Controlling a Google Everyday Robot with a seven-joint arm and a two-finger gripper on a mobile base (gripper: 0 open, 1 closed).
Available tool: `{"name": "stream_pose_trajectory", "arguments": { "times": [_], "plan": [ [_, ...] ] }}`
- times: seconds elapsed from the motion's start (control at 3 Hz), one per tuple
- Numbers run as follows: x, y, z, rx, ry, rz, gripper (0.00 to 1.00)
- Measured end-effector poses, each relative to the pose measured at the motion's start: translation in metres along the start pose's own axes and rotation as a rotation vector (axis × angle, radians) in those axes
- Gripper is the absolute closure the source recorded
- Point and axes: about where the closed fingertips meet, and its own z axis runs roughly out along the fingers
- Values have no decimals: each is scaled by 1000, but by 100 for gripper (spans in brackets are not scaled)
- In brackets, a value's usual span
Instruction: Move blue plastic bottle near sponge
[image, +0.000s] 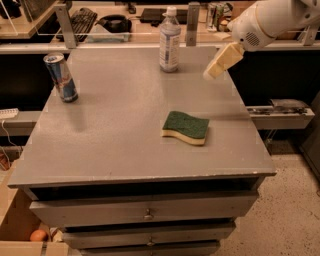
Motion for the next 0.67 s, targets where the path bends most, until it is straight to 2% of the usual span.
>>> {"name": "stream_pose_trajectory", "arguments": {
  "times": [0.33,0.67],
  "plan": [
    [0,1,0,-2,1,0,0],
    [-6,-6,14,21,-34,45,0]
  ]
}}
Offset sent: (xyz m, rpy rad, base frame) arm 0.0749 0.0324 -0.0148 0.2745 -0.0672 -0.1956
